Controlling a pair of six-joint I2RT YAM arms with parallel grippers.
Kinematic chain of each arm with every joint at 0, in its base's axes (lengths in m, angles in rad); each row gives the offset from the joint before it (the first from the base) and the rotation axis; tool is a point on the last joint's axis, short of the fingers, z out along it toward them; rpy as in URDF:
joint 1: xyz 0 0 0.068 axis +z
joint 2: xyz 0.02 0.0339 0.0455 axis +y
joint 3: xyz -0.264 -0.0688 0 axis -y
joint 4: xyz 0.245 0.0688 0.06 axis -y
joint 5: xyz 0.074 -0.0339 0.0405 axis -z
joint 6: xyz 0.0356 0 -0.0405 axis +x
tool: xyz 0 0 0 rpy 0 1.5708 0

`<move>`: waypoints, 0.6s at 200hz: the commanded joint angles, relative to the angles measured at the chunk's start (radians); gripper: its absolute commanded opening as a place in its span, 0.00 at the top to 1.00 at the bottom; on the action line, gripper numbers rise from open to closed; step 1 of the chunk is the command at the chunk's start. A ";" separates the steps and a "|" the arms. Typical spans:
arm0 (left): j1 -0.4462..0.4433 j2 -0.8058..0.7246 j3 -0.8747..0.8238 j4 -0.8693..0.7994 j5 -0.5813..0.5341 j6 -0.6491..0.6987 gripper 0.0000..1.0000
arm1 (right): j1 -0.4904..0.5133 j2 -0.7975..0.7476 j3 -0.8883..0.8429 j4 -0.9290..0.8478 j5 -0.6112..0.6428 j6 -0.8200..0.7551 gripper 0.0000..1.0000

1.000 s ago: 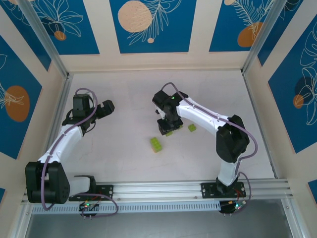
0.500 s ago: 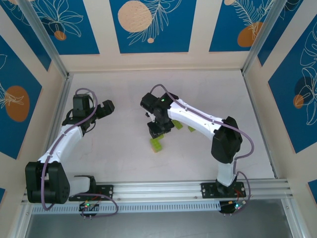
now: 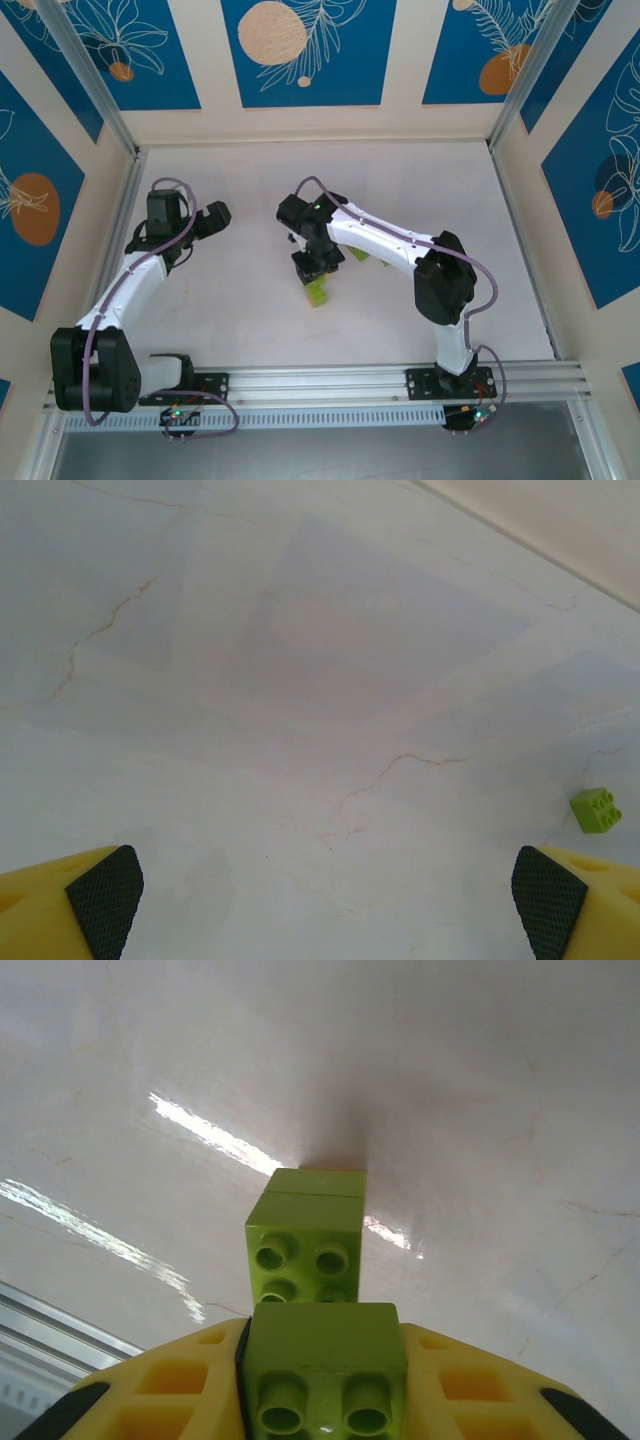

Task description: Assemble a carrot with lego

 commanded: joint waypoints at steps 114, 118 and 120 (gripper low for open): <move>0.011 -0.016 0.015 0.011 0.013 0.006 0.03 | 0.026 0.024 -0.045 0.005 -0.022 0.040 0.67; 0.011 -0.017 0.015 0.011 0.013 0.006 0.03 | 0.028 0.023 -0.047 0.006 -0.022 0.042 0.67; 0.011 -0.017 0.015 0.011 0.013 0.006 0.03 | 0.028 0.023 -0.047 0.005 -0.022 0.043 0.67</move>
